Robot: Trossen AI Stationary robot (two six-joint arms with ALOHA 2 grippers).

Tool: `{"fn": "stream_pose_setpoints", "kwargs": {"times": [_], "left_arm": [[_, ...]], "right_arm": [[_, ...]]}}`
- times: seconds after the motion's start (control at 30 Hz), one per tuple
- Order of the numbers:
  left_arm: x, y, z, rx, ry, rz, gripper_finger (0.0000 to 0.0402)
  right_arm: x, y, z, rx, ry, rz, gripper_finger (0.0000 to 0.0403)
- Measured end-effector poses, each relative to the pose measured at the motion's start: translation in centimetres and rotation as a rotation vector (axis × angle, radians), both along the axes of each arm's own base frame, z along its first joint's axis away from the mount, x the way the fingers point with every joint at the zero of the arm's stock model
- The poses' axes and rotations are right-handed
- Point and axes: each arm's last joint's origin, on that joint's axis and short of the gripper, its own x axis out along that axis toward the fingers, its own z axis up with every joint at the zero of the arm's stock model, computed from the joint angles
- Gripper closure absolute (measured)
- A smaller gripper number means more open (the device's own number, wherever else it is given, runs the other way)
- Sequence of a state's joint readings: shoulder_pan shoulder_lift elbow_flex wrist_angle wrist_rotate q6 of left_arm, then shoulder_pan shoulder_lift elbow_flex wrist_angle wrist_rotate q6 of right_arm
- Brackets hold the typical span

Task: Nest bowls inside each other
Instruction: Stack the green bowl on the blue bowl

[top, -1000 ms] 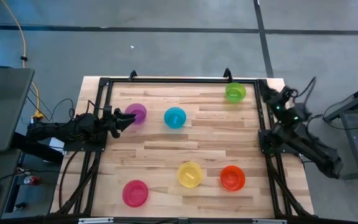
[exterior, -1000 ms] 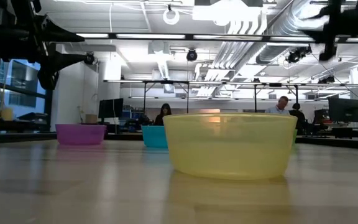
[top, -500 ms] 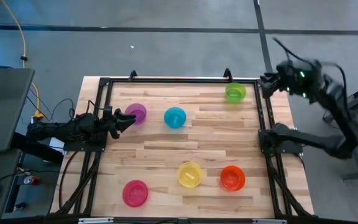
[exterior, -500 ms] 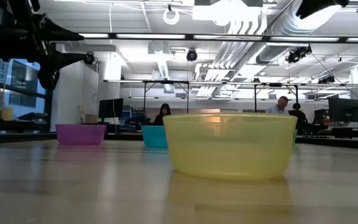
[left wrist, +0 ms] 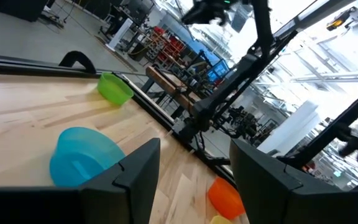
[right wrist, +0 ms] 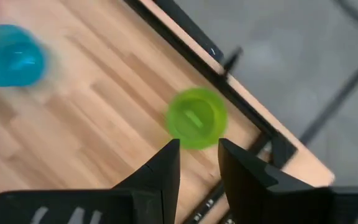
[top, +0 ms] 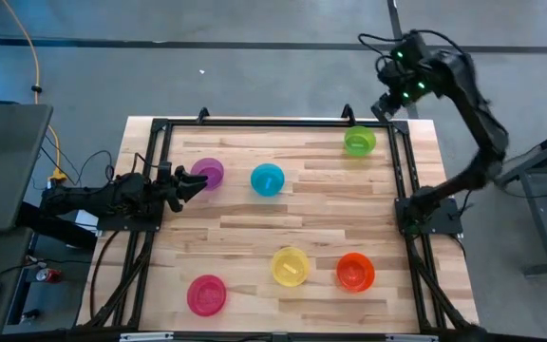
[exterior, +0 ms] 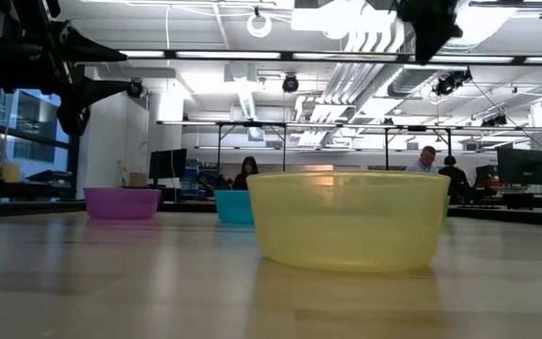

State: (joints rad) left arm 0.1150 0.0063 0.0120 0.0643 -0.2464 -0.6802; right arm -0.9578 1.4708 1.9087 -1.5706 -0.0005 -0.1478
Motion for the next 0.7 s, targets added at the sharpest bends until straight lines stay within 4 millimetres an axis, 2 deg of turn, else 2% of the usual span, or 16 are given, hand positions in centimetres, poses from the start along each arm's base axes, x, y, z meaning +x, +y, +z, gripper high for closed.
{"fn": "stream_pose_setpoints", "kwargs": {"times": [0.23,0.4,0.5,0.6,0.7], "left_arm": [[0.0,0.0,0.0,-0.001,0.000,-0.001,0.0218],[0.0,0.0,0.0,-0.023,-0.009,-0.003,0.0217],[0.0,0.0,0.0,-0.023,-0.009,-0.002,0.0217],[0.0,0.0,0.0,-0.023,-0.009,-0.002,0.0217],[0.0,0.0,0.0,-0.023,-0.008,-0.002,0.0217]], "right_arm": [[-1.9,-7.1,-4.0,0.157,0.068,-0.179,0.0302],[-2.8,-10.6,-6.9,0.284,0.045,-0.252,0.0302],[-2.9,-11.7,-8.3,0.366,-0.007,-0.273,0.0302],[-3.4,-11.3,-9.3,0.439,-0.062,-0.290,0.0302],[-3.4,-11.1,-10.4,0.442,-0.072,-0.321,0.0302]]}}
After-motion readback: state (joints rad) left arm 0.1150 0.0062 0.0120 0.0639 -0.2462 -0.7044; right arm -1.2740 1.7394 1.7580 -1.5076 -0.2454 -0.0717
